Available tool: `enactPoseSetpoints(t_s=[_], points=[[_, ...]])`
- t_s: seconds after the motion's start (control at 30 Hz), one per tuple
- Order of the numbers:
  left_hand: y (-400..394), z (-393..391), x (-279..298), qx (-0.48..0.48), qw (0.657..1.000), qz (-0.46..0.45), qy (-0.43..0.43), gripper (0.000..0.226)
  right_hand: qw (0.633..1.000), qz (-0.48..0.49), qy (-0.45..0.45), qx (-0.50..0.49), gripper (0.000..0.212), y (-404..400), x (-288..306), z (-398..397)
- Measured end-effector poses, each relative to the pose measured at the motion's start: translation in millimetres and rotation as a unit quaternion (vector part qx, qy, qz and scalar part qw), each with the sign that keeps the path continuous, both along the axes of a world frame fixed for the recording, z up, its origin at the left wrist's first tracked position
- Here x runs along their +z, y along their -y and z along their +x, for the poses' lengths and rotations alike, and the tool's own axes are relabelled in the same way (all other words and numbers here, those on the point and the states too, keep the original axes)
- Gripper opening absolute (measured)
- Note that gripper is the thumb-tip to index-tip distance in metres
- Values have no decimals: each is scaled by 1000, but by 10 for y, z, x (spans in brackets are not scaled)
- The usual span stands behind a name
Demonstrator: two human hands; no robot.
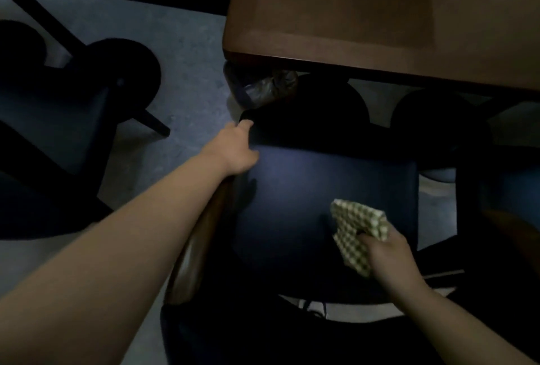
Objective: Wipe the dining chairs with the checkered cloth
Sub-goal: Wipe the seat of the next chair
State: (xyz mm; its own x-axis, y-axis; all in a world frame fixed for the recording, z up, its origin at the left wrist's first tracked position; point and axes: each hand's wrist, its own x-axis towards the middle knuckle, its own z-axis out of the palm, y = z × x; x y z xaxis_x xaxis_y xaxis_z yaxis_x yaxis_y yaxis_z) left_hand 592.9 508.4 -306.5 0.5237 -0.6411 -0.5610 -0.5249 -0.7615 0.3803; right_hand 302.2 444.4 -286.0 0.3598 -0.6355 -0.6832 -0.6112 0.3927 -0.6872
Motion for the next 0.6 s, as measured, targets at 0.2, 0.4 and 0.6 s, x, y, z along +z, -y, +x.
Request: enactPoseSetpoints(t_s=[0.2,0.4,0.6], points=[[61,120,-245,-1,996,91,3,86,952,-236,43,191,49,601,-839,1376],[69,130,-346,10,983,181,-6,82,891,-318,12,324,64,954,-1552,2562],[94,160,-419,-3,977,215,-11,53,770,-378,-97,505,64,857,-2065,2829]])
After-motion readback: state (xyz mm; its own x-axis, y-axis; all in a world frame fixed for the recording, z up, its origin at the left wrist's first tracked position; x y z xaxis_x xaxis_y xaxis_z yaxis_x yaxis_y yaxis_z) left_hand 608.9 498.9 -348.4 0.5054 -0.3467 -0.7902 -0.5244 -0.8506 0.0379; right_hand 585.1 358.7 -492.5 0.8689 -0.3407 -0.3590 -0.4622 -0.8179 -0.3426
